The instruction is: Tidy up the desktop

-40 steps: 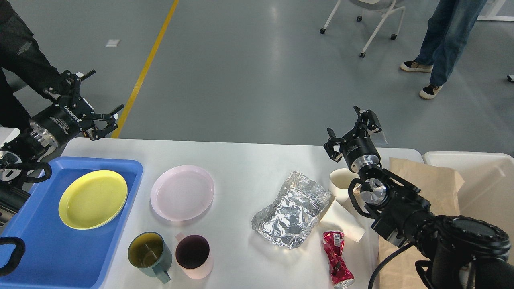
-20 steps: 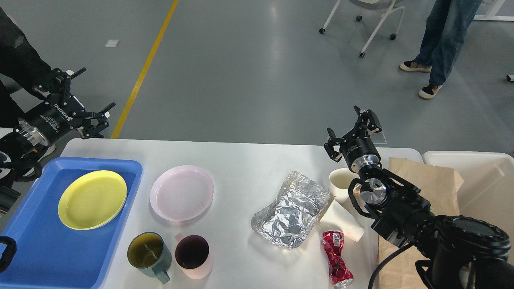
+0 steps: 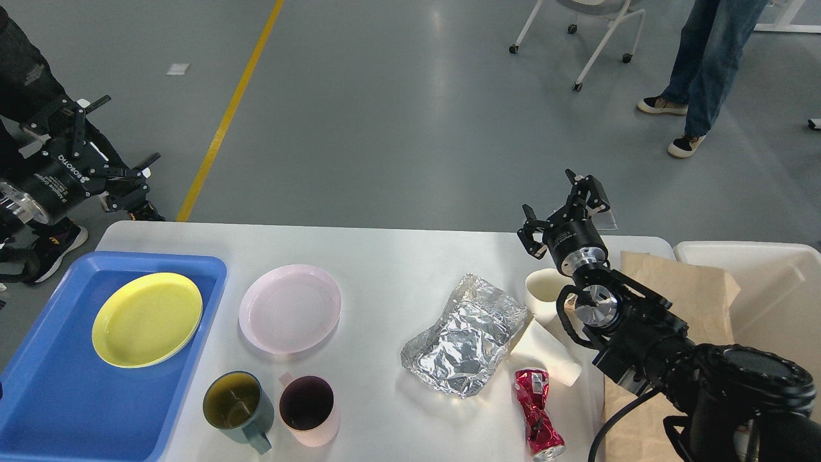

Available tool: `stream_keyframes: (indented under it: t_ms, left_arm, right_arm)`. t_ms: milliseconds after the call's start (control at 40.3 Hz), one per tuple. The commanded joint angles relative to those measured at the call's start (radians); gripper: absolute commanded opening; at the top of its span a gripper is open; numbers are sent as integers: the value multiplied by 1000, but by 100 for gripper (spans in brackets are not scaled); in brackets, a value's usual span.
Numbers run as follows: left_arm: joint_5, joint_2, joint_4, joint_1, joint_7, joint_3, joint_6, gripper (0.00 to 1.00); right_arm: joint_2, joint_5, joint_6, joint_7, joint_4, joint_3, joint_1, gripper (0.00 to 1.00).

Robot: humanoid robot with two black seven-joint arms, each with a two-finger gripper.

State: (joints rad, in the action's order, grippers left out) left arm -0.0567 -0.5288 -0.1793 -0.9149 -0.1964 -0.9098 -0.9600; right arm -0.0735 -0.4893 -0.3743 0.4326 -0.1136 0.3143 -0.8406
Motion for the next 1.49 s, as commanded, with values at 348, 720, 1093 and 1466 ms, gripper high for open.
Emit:
stream_keyframes:
  t_ms: [348,720,1093,1466]
  left_arm:
    - [0,-66,0,-68,-2,0,0,100]
    - [3,-154,1,-174,3,146,0,100]
    - [17,-135,1,-265,0,525,0,100]
    - [61,-129,11,-453,-2,811,0,100]
  right_arm:
    - [0,0,0,0,0,0,0,100]
    - [0,0,0,0,-1,0,0,100]
    - [0,0,0,0,-1,0,0,100]
    - [0,0,0,0,0,0,0,100]
